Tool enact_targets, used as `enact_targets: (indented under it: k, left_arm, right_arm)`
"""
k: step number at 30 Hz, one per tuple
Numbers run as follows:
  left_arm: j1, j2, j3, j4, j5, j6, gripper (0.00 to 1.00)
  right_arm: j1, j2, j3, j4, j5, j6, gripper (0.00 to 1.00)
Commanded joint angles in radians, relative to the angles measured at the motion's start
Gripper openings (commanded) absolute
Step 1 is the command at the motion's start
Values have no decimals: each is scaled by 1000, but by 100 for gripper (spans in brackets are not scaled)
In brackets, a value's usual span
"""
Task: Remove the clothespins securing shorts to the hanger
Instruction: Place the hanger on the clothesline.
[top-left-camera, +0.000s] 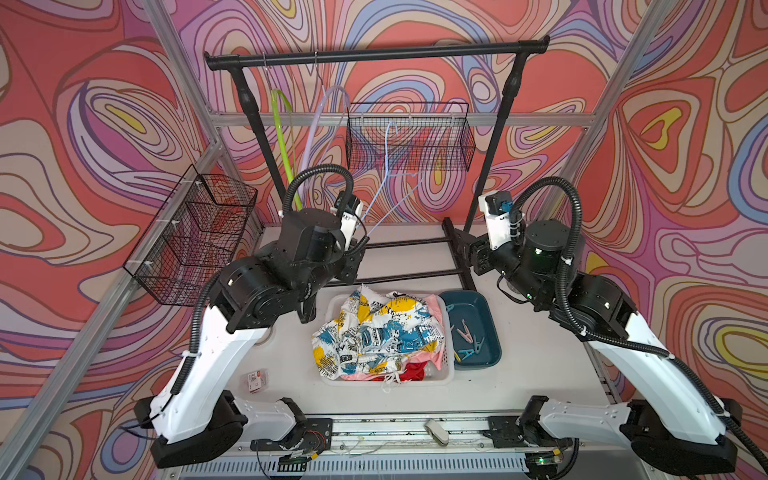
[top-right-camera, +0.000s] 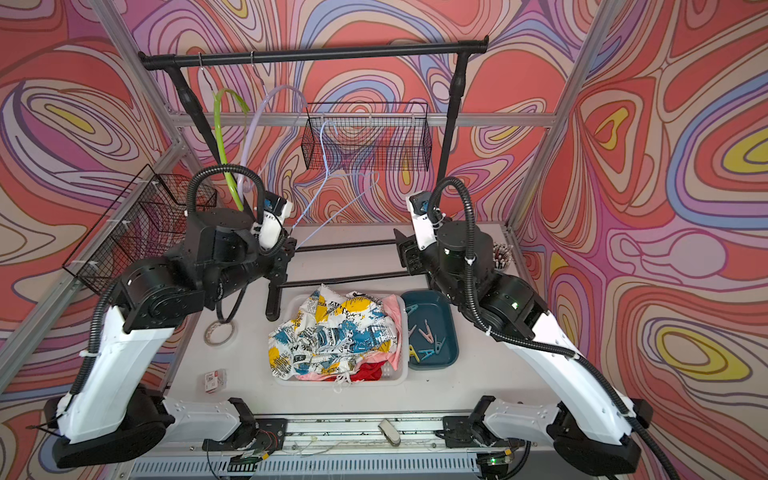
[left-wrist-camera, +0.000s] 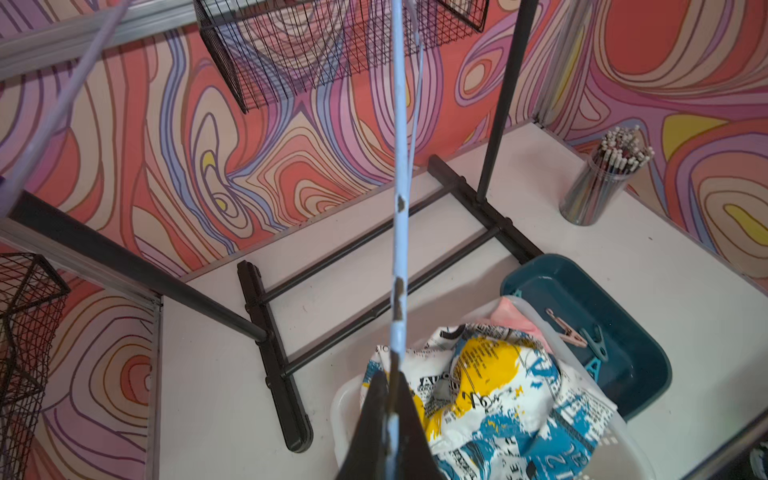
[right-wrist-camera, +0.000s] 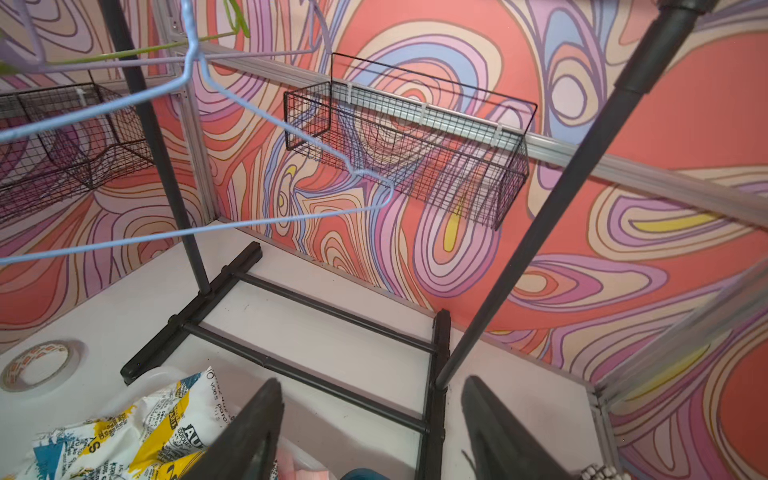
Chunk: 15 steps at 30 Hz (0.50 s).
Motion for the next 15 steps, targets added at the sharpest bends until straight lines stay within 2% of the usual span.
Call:
enact_targets:
  k: [1,5,10,15]
  left_arm:
    - [2,84,69,180,-132,12,0]
    - [-1,190,135,292,-210,46,0]
    - [-1,236,156,426,-271,110,0]
    - [4,282,207,497,-295,183,0]
  right_arm:
    - [-2,-21,-82,-31,56,138,71]
    - [-2,-26,-131,-30,33,164,71]
    - [-14,-22,-139,-47,39,149,71]
    - [-89,31,-133,-33,-70,133,71]
